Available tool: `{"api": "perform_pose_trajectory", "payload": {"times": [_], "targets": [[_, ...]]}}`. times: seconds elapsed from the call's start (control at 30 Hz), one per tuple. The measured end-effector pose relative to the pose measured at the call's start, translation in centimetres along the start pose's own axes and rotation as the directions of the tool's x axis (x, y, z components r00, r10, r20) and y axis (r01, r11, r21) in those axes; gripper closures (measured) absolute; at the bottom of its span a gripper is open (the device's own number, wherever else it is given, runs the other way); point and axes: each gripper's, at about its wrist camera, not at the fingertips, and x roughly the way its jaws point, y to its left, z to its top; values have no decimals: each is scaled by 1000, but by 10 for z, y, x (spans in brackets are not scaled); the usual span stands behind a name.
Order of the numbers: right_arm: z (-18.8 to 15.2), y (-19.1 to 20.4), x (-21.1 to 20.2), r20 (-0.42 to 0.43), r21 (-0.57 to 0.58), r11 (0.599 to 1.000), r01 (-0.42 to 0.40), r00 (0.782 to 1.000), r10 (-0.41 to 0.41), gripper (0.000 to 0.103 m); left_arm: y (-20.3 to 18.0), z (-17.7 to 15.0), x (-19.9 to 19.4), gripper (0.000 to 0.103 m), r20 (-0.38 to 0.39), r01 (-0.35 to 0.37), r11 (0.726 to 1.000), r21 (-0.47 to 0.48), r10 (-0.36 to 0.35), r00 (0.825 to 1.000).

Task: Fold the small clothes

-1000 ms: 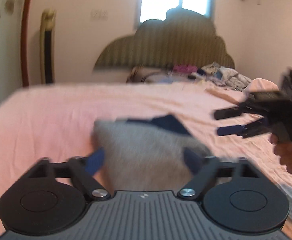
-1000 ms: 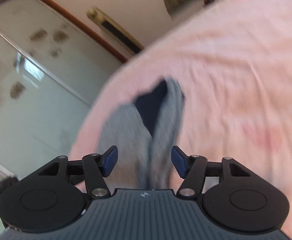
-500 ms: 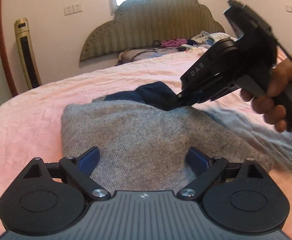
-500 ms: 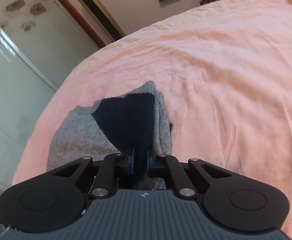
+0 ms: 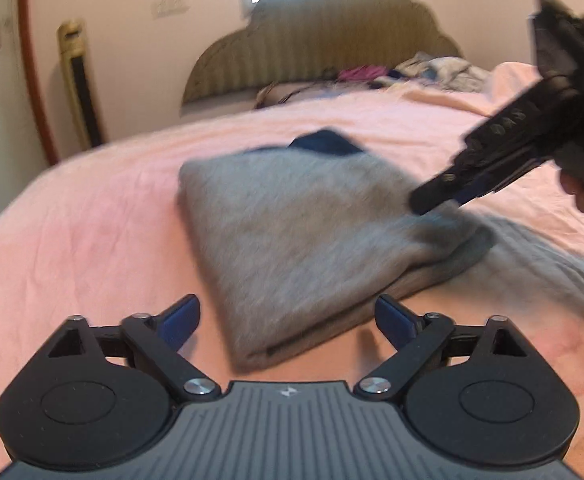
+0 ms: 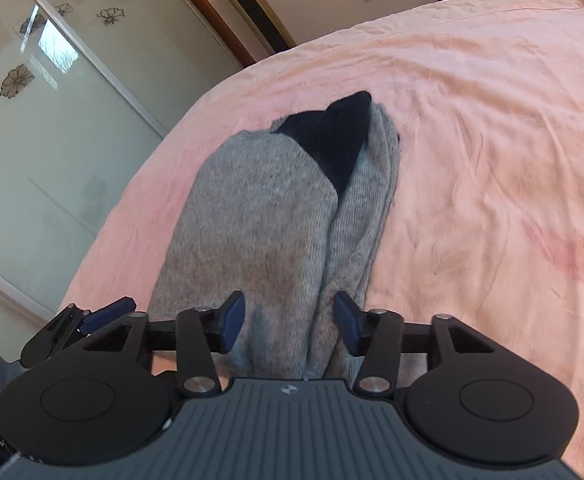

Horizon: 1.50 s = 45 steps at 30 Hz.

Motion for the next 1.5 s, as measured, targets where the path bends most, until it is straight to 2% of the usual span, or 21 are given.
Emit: {"api": "perform_pose_trajectory", "payload": {"times": [0.03,0.1,0.2,0.27,0.3,0.33,0.5,0.6,0.63,0.7,0.77,0.8,0.83,0.9,0.93,1.03,1.1,1.23,1.33,1.4,1.5], "targets": [[-1,0,0,1,-6,1000,15,1000,-15,74,5,0,-1,35,-17,11,999,-37,-11,1000],[-1,1,-1,1,-19,1000,16,1000,-16,83,15,1,0,36,-29,13,995,-95,-16,999],[-3,2,0,-12,-37,999,17,1000,-17,84,11,-2,5,36,-52,-1,997,-82,-3,999],[-3,2,5,-26,-44,999,26,999,-27,84,6,-3,3,57,-36,-8,998,-58,6,999],[-3,2,6,-27,-52,998,27,999,-28,85,8,-2,0,83,-39,-16,998,-65,13,999],[-3,1,6,-31,-63,997,34,999,-36,90,12,0,-4,93,-39,-30,996,-78,27,999],[-13,-11,-3,-52,-74,997,37,998,-41,99,23,-10,-1,94,-52,-47,997,-53,44,998],[-15,-12,-6,-32,-44,999,19,999,-20,96,16,-5,-16,92,-55,-18,1000,-17,17,998],[-14,-10,-10,-34,-35,999,20,999,-21,85,16,-4,-27,92,-43,10,1000,-18,-10,999],[-13,-3,-29,18,-16,1000,17,1000,-17,76,16,0,-50,87,15,44,999,-20,-44,999],[-9,4,-45,96,-6,1000,-22,995,23,74,10,10,-56,66,94,45,999,-25,-43,995],[-3,9,-47,140,9,999,-48,989,47,65,4,16,-49,35,122,29,999,-23,-26,992],[3,16,-44,178,19,997,-76,982,71,46,-3,20,-39,18,145,4,1000,-18,-1,989],[16,30,-21,210,14,993,-115,972,109,22,-17,26,-8,19,102,-23,1000,6,22,995],[20,34,-6,206,15,994,-107,973,102,19,-22,27,6,19,50,-11,1000,15,11,999],[21,34,41,116,-27,998,49,992,-45,31,-27,16,31,20,-20,-29,1000,-10,29,999],[7,23,45,167,-92,996,11,986,5,34,-22,16,30,20,-19,-17,999,-46,16,1000],[9,25,35,128,-80,996,38,991,-27,41,-21,15,30,20,-23,-20,998,-56,19,1000],[9,37,18,153,-33,997,65,986,-59,38,-22,14,29,20,-23,-21,998,-61,20,1000],[1,40,20,150,-56,997,53,988,-44,26,-23,14,28,20,-23,-19,998,-60,17,1000],[-14,30,36,137,-135,990,49,990,-30,27,-21,15,28,20,-24,-17,998,-61,15,1000]]}}
